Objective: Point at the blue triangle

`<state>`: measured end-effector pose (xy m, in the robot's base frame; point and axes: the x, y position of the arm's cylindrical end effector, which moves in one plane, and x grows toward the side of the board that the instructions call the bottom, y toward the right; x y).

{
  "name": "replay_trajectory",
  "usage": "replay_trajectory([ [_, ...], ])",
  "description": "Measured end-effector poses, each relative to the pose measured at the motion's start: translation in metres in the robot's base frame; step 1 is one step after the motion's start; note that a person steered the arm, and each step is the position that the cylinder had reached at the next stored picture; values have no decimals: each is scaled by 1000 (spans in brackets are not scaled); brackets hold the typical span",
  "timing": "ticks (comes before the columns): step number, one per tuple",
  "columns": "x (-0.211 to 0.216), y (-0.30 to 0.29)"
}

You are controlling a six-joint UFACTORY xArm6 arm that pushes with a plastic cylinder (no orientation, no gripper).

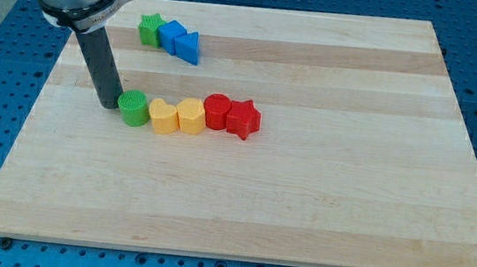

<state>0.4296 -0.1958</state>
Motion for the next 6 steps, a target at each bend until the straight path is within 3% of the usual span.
replay_trajectory([
  [3, -7, 5],
  [6, -76, 5],
])
